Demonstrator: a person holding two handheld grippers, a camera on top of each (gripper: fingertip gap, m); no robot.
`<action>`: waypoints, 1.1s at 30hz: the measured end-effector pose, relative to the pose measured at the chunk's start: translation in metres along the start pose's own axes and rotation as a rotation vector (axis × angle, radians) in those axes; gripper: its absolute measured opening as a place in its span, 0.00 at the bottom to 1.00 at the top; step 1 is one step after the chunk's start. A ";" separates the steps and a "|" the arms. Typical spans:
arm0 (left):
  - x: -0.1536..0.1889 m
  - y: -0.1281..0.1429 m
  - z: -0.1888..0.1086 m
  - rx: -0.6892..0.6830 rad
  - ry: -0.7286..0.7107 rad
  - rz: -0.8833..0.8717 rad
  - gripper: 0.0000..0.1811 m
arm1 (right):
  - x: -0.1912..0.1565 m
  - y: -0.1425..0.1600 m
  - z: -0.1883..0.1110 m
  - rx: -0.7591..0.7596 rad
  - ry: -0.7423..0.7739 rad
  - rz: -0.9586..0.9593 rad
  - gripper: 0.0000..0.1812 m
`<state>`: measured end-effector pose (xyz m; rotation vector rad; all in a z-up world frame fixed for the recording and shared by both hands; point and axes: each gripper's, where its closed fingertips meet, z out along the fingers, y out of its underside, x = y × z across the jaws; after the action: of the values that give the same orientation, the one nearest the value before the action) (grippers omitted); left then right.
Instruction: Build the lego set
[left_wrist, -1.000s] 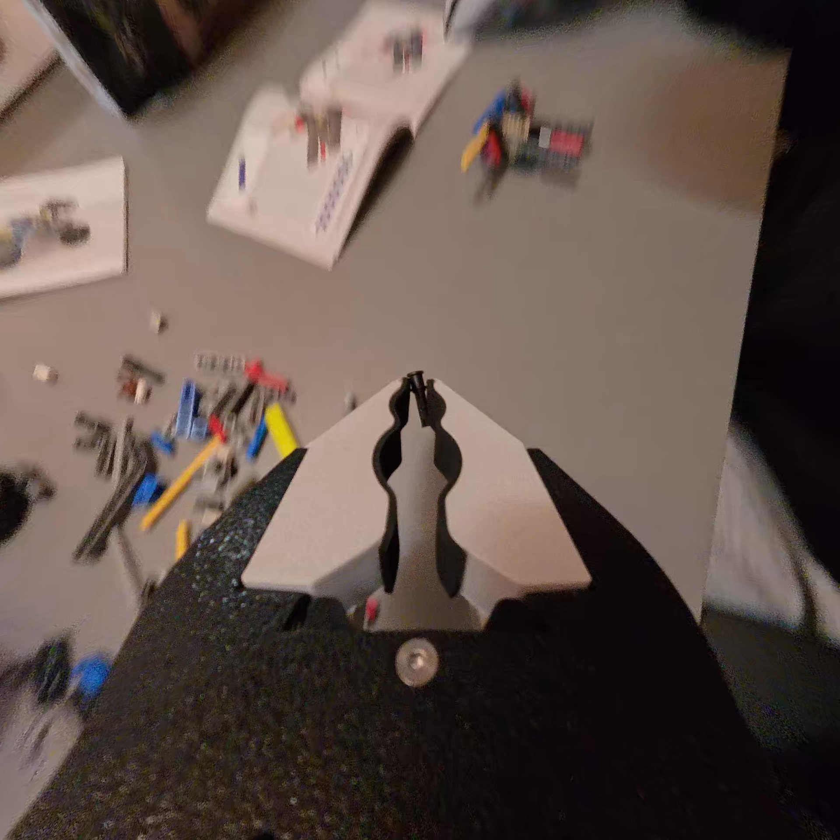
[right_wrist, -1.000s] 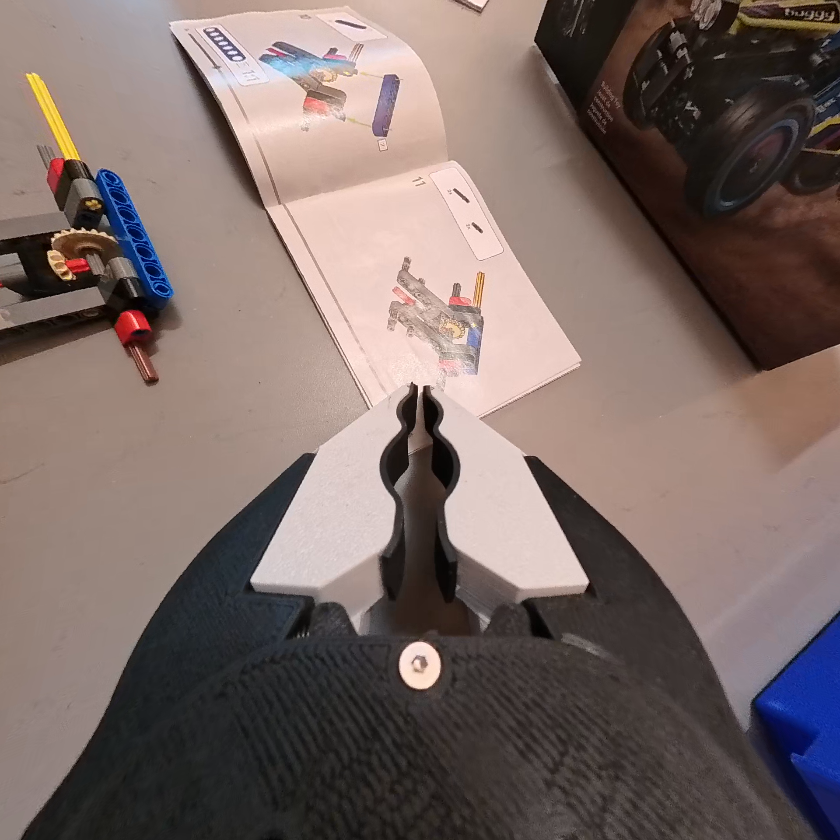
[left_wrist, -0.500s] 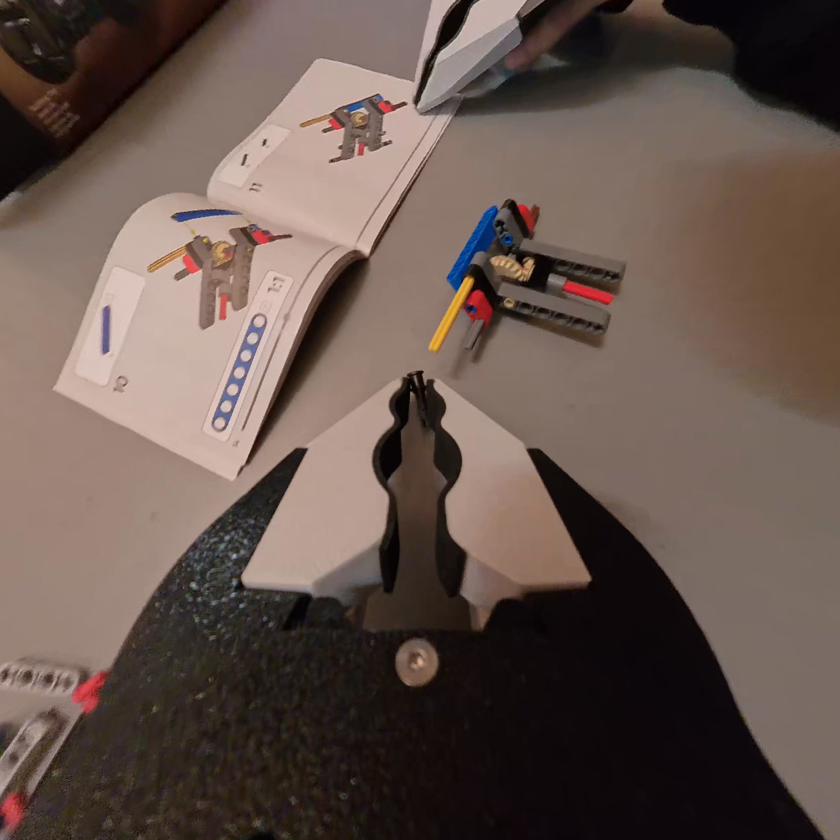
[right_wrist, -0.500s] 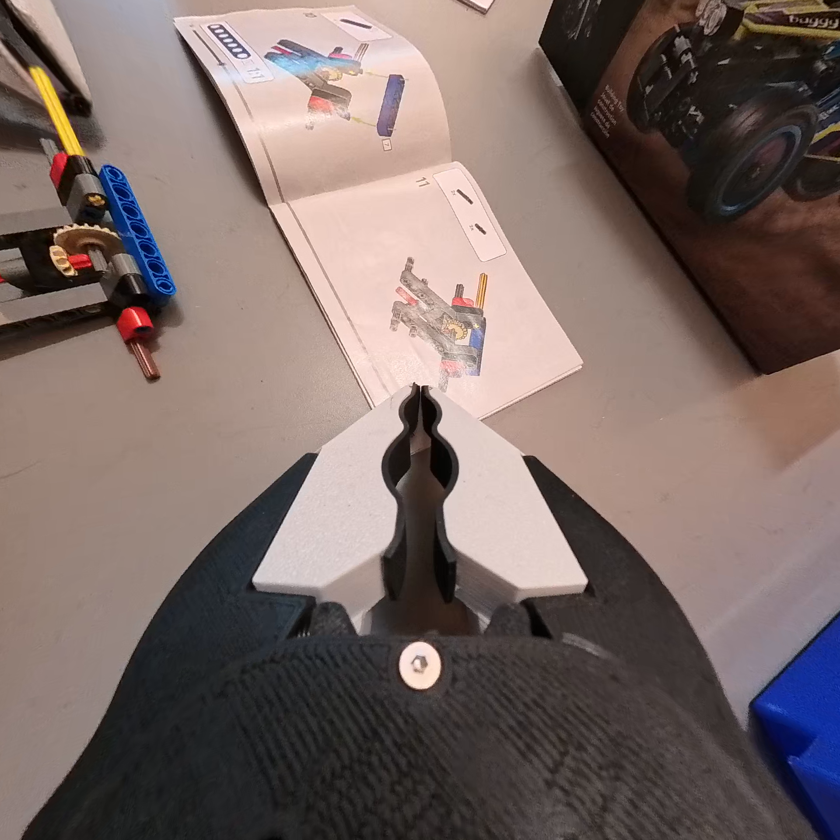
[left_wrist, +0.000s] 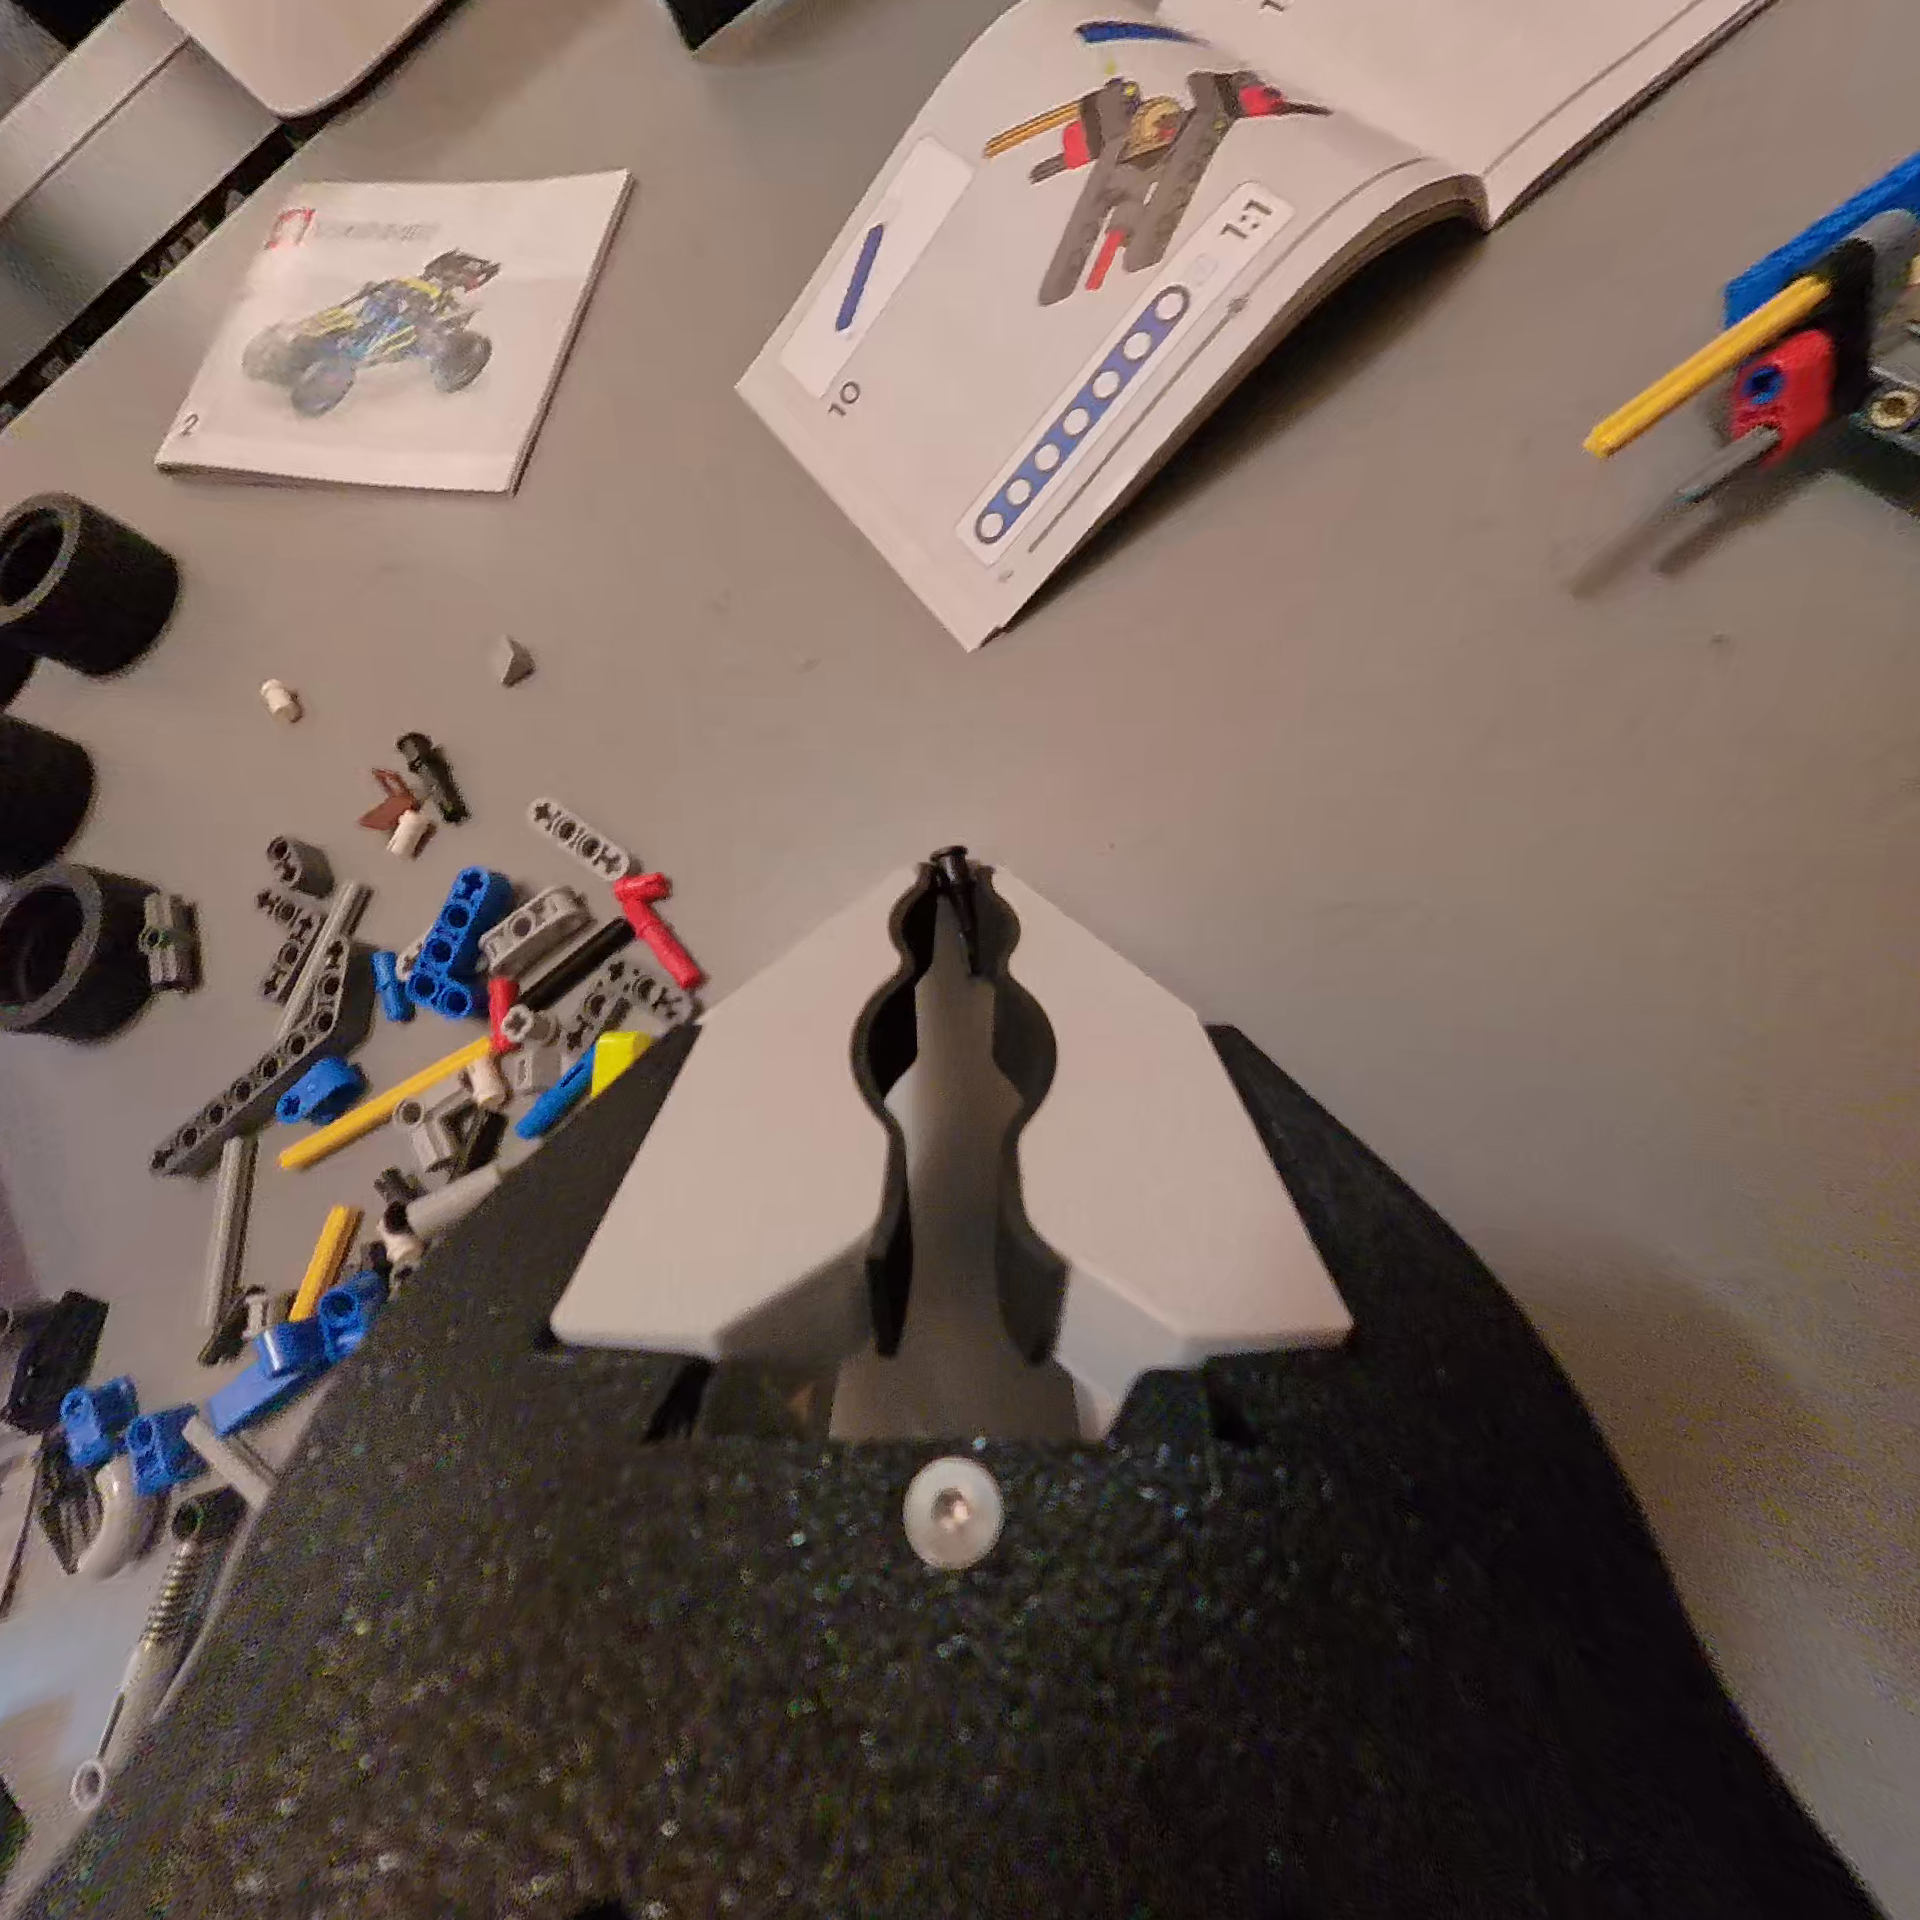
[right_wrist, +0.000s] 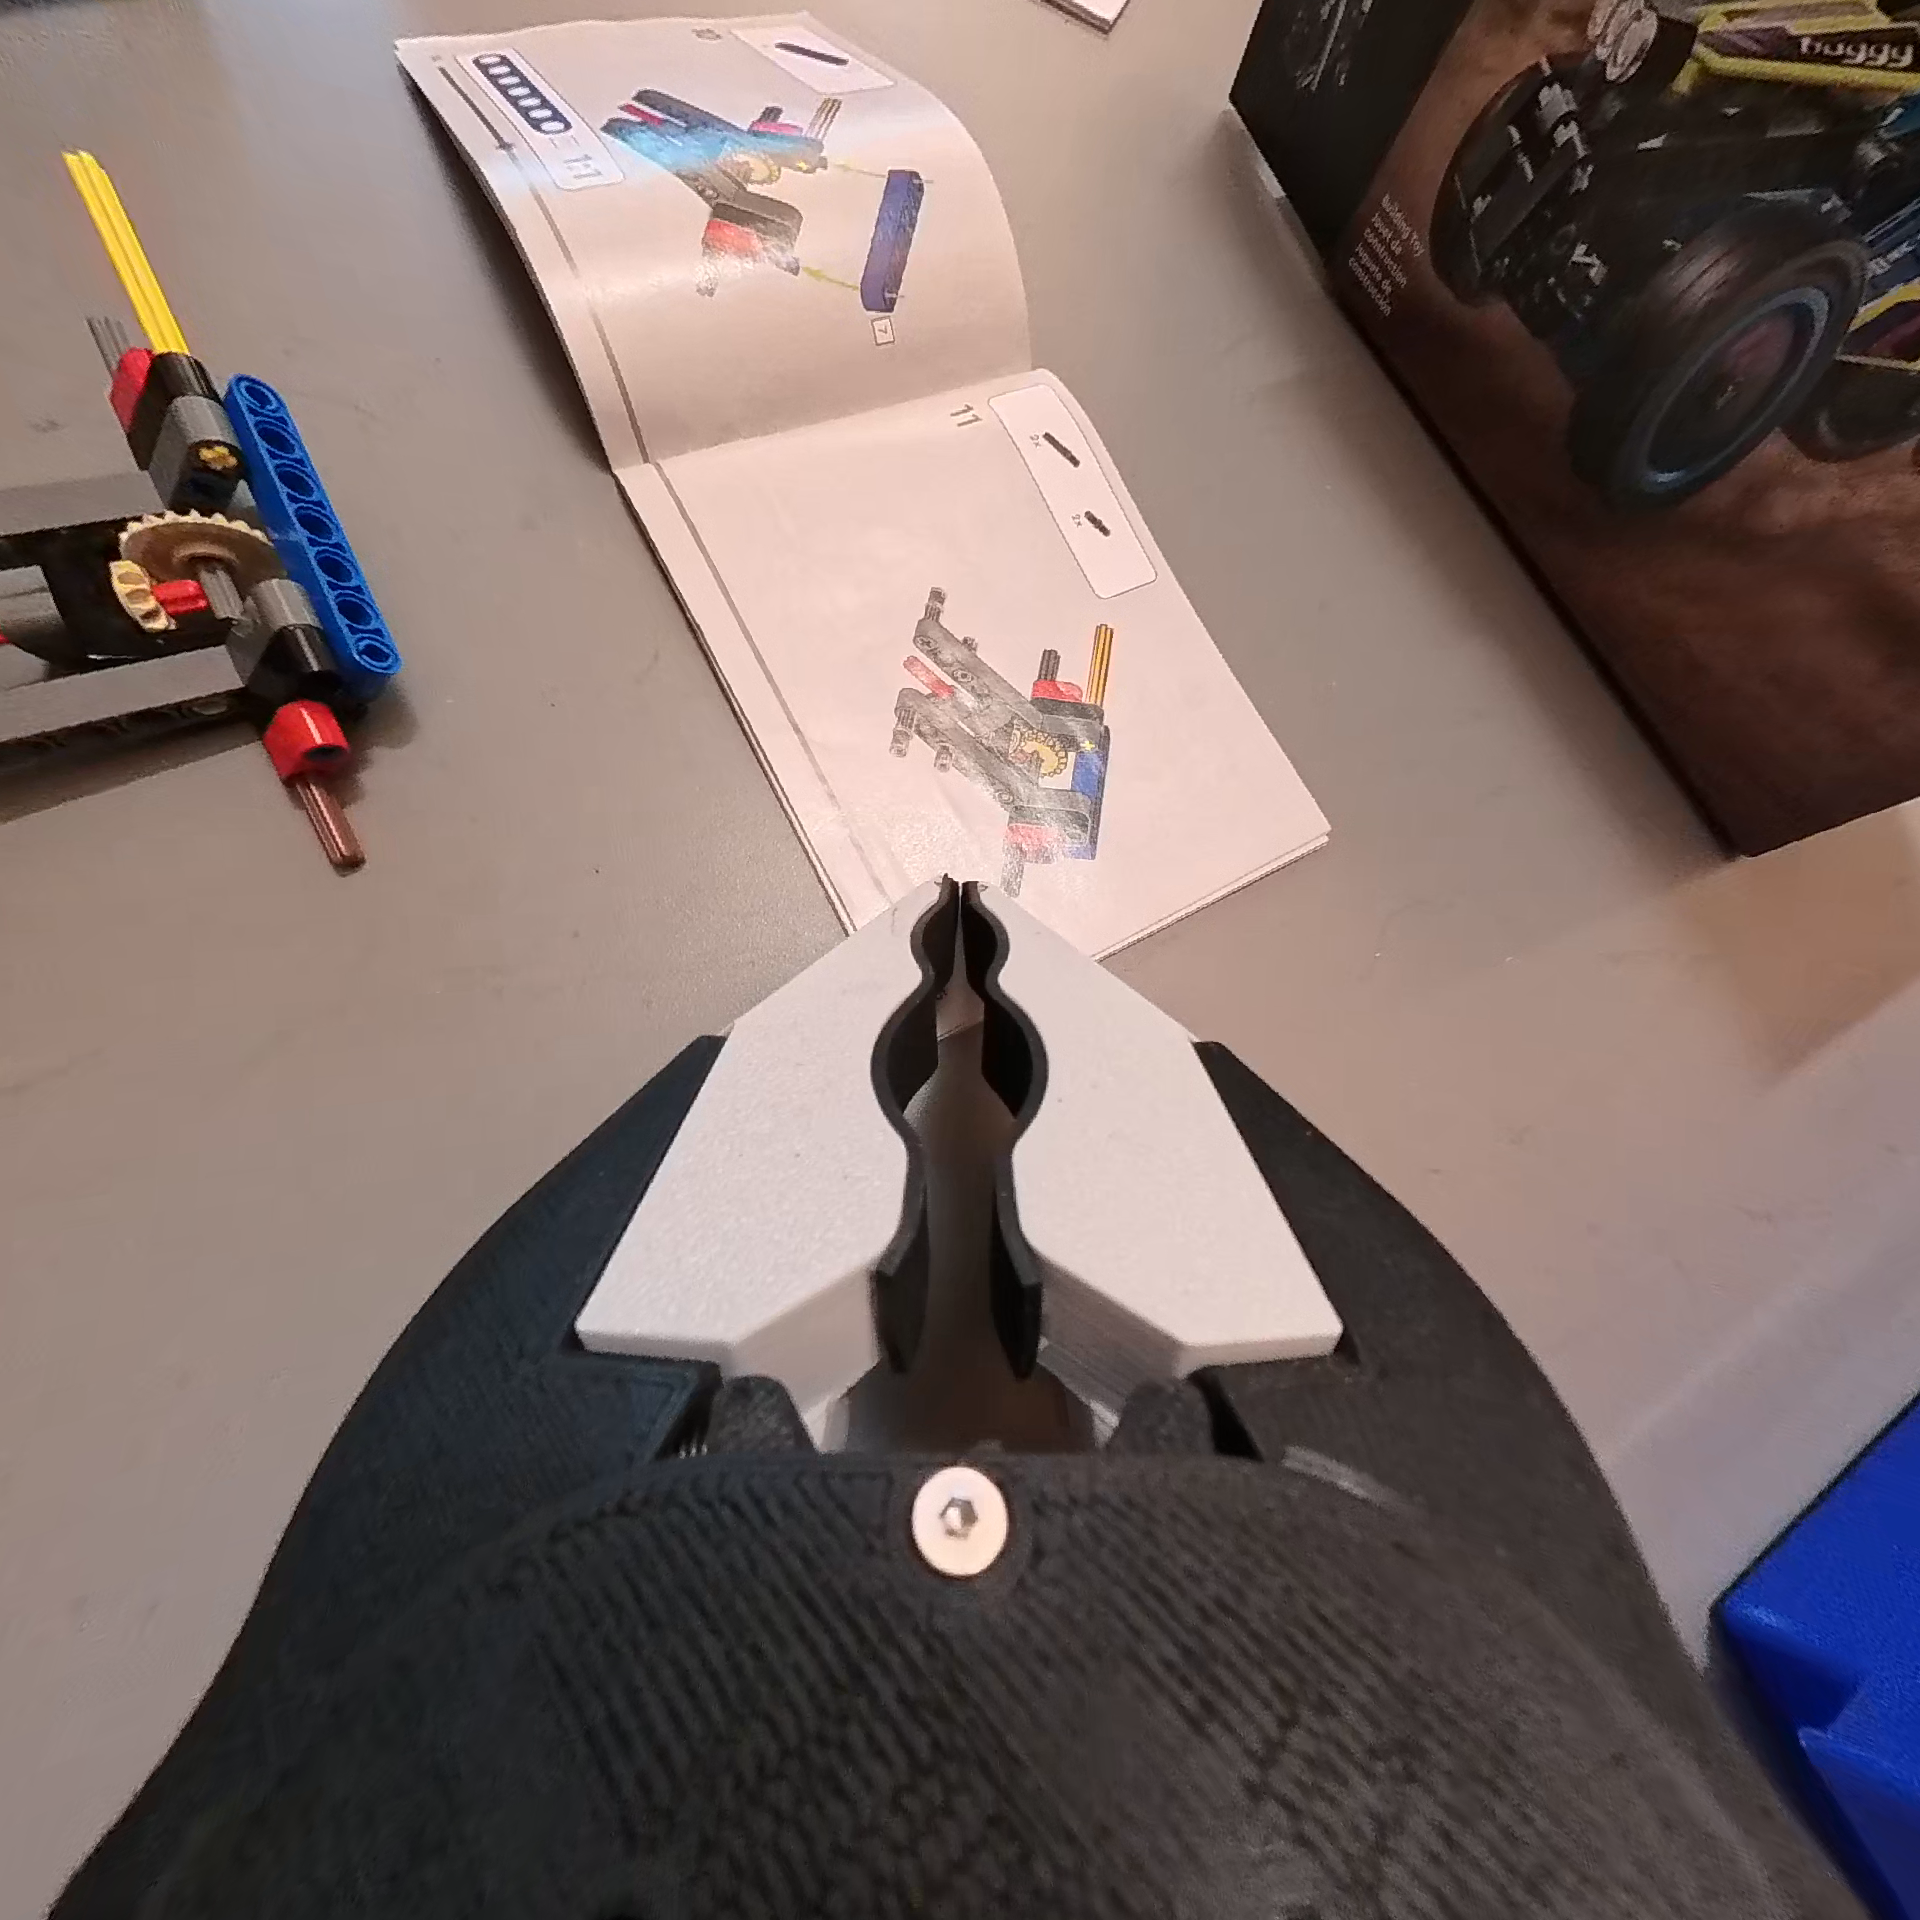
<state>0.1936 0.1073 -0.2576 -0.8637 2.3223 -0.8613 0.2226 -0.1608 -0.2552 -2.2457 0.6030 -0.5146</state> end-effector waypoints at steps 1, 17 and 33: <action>-0.002 0.002 -0.001 0.001 -0.002 -0.010 0.03 | 0.000 0.000 0.000 0.000 0.003 -0.003 0.00; -0.062 0.007 -0.033 0.059 -0.011 -0.252 0.06 | 0.001 0.000 0.000 0.000 0.015 -0.006 0.00; -0.098 0.026 -0.022 -0.145 -0.099 -0.246 0.07 | 0.001 0.000 0.000 0.000 0.022 -0.022 0.00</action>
<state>0.2352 0.2004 -0.2383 -1.2462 2.2442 -0.7348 0.2230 -0.1612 -0.2553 -2.2517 0.5903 -0.5507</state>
